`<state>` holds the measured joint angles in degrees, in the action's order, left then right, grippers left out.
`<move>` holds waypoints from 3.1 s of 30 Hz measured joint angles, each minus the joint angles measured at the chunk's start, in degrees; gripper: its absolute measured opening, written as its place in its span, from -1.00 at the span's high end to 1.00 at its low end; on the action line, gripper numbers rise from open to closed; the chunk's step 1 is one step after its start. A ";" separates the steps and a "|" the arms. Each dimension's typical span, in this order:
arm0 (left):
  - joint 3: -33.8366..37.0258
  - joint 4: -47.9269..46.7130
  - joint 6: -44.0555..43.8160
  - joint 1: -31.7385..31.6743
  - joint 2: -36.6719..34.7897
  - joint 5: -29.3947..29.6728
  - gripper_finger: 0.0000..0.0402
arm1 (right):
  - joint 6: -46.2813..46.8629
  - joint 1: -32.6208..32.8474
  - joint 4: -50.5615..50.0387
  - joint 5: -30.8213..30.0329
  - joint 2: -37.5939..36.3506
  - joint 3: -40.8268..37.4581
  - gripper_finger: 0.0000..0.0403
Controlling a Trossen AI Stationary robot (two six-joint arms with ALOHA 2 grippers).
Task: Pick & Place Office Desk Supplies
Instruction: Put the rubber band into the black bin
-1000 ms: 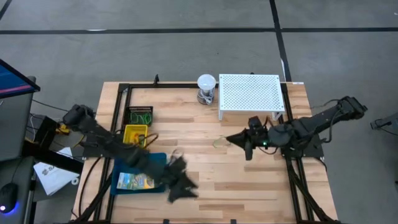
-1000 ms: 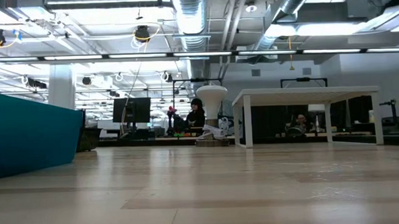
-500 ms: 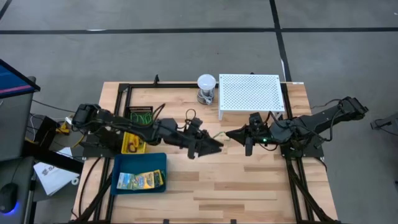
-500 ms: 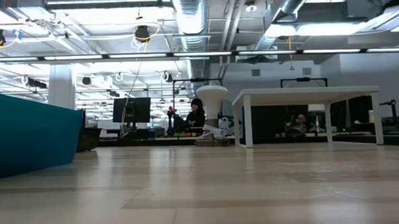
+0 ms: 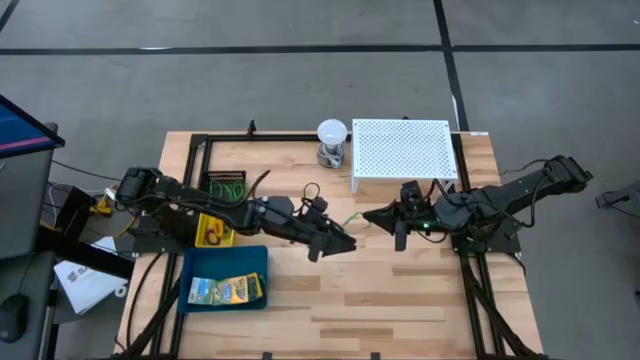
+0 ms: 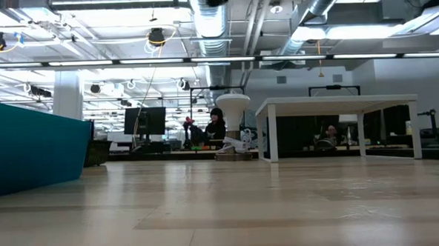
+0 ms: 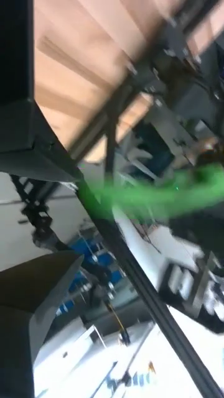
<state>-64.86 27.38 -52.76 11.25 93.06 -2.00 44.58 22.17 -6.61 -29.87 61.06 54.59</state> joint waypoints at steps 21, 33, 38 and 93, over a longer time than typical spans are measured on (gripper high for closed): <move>0.03 4.55 2.87 -2.39 -0.03 4.13 -0.03 | 0.00 0.74 0.68 -0.02 0.00 0.00 1.00; 0.03 1.28 4.37 -1.08 -0.01 3.13 0.92 | -0.05 0.74 0.63 -0.04 0.00 0.00 1.00; 0.00 -2.58 5.25 -0.69 -0.27 4.63 0.99 | -2.08 0.72 2.05 1.53 0.00 0.00 0.92; 8.34 -101.97 35.66 -47.99 -14.68 12.35 1.00 | 8.11 -5.11 -0.05 -0.18 6.75 0.00 0.14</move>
<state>-56.53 -74.59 -17.10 -36.73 78.38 10.35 52.69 17.06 -6.66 -30.05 67.81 54.59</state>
